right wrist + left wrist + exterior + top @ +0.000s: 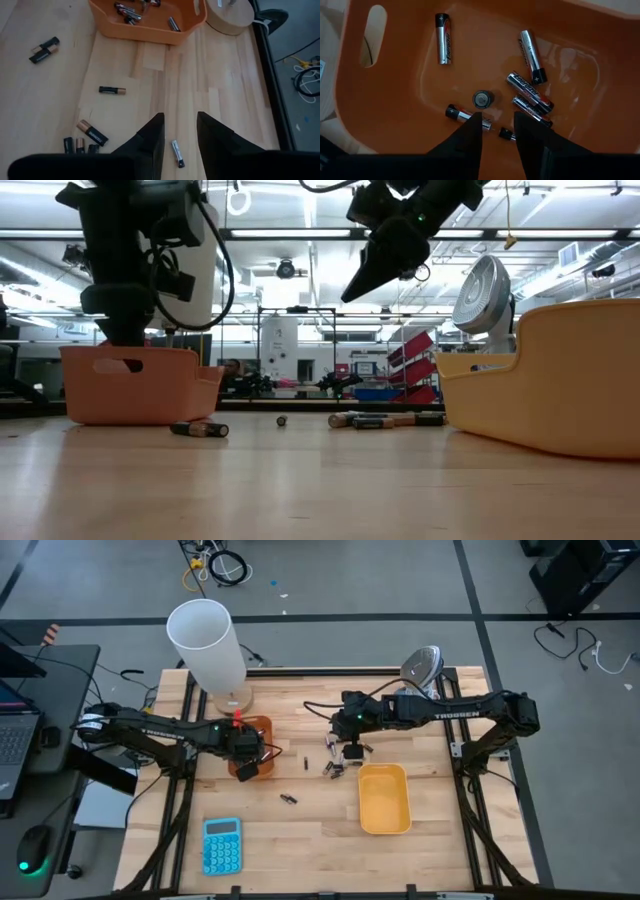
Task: Sort batteries
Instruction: Put the silver battery into the orange bin
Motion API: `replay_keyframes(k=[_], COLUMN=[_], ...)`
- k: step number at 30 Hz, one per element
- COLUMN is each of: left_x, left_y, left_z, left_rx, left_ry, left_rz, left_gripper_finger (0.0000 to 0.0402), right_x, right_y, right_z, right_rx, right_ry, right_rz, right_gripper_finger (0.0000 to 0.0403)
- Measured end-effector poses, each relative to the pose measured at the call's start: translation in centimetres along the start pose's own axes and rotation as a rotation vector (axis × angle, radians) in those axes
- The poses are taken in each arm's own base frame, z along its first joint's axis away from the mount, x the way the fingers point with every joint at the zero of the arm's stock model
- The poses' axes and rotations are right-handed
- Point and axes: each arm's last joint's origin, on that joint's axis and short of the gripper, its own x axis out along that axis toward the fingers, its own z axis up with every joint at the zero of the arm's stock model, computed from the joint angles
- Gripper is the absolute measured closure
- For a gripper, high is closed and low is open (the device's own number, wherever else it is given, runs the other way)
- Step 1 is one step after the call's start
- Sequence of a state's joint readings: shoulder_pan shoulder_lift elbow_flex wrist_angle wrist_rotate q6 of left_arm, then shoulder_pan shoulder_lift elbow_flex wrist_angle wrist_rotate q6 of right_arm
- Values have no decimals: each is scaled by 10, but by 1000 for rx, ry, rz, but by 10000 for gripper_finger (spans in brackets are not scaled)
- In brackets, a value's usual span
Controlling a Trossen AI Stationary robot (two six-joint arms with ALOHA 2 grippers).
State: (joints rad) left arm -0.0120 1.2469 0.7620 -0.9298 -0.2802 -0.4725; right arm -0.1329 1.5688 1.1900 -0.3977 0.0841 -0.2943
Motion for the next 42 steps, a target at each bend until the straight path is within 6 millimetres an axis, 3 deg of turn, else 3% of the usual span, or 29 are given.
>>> replay_keyframes(k=[25, 32, 42], left_x=[-24, -25, -42], left_y=[-2, -1, -2], left_z=[19, 19, 33], left_rx=[47, 51, 88], left_ry=[-88, -79, -179], left_rz=[-24, -20, -16], left_gripper_finger=[286, 286, 286], right_x=[1, 29, 70], right_y=[-3, 3, 11], right_z=[2, -7, -21], right_rx=[158, 178, 185], right_ry=[-27, 40, 112], right_rz=[-1, 35, 47], right_gripper_finger=[299, 299, 299])
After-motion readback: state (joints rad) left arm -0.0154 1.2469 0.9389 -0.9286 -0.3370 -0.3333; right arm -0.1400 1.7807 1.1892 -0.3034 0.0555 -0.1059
